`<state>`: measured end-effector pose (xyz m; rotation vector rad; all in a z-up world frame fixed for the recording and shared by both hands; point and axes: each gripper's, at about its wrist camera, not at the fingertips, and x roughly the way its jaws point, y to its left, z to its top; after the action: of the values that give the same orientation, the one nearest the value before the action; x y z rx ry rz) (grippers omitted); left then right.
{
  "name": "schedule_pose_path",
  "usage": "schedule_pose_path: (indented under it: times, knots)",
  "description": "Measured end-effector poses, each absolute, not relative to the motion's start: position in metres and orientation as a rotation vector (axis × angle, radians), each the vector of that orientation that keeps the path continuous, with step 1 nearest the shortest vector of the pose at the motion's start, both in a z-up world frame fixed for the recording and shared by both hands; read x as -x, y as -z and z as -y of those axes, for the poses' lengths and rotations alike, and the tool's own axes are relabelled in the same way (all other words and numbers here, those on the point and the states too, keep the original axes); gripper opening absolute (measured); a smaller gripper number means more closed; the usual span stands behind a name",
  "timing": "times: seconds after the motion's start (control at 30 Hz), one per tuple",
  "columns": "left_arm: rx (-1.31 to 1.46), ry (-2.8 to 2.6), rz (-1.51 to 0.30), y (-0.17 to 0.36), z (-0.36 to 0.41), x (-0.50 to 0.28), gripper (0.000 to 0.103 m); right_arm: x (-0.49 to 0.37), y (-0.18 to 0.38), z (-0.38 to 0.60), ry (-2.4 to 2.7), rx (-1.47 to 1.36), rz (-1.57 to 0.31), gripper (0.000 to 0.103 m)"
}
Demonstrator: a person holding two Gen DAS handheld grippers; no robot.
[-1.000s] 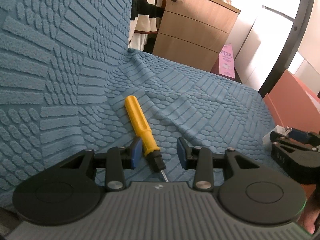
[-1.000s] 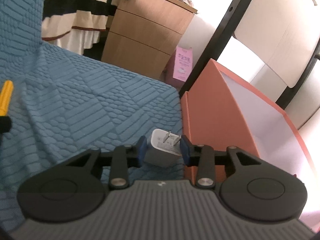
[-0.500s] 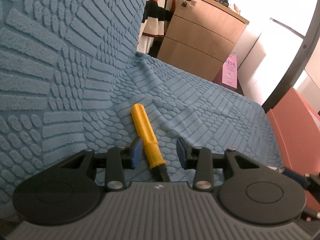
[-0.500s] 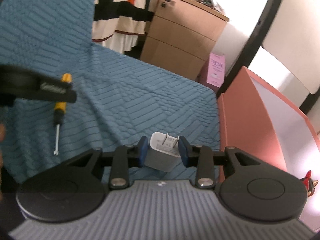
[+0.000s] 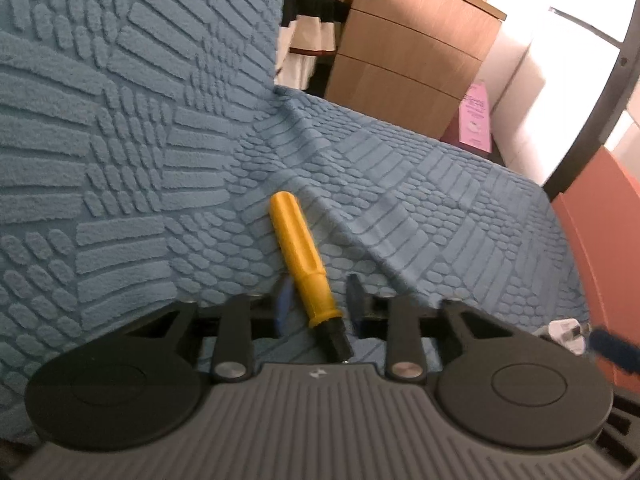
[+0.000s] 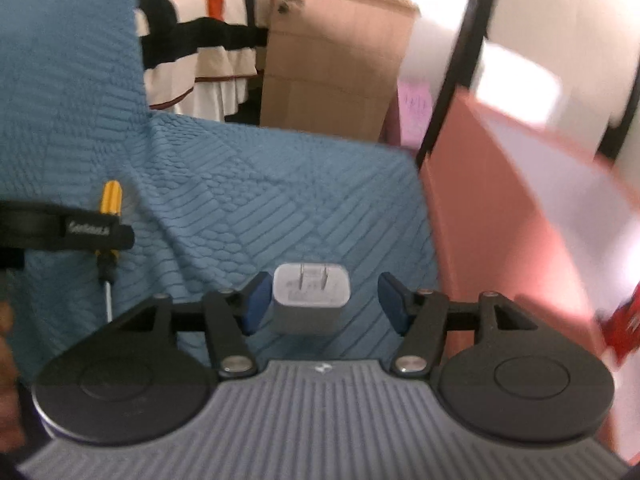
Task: Organize rigid objects
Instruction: 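Close left gripper on yellow screwdriver handle while right gripper holds wall plug, then lift screwdriver with left gripper while right gripper carries wall plug toward pink box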
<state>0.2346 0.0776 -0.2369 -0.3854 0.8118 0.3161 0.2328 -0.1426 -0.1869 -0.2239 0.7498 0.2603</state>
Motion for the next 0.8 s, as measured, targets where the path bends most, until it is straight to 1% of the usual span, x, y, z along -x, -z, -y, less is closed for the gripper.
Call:
schedule_pose_path:
  times: [0.07, 0.27, 0.4, 0.43, 0.8]
  knots:
    - [0.365, -0.323, -0.811, 0.238, -0.077, -0.237, 0.026, -0.241, 0.193, 0.151, -0.256, 0.139, -0.812, 0.061]
    - [0.335, -0.333, -0.819, 0.237, -0.073, -0.240, 0.024, -0.244, 0.200, 0.160, -0.271, 0.010, -0.853, 0.060]
    - [0.375, -0.323, -0.827, 0.236, -0.075, -0.238, 0.020, -0.244, 0.201, 0.156, -0.301, 0.035, -0.831, 0.048]
    - [0.379, -0.321, -0.829, 0.234, -0.074, -0.237, 0.020, -0.244, 0.201, 0.156, -0.304, 0.044, -0.828, 0.047]
    - [0.429, -0.266, -0.828, 0.212, -0.065, -0.218, 0.020, -0.242, 0.193, 0.166, -0.303, 0.045, -0.849, 0.046]
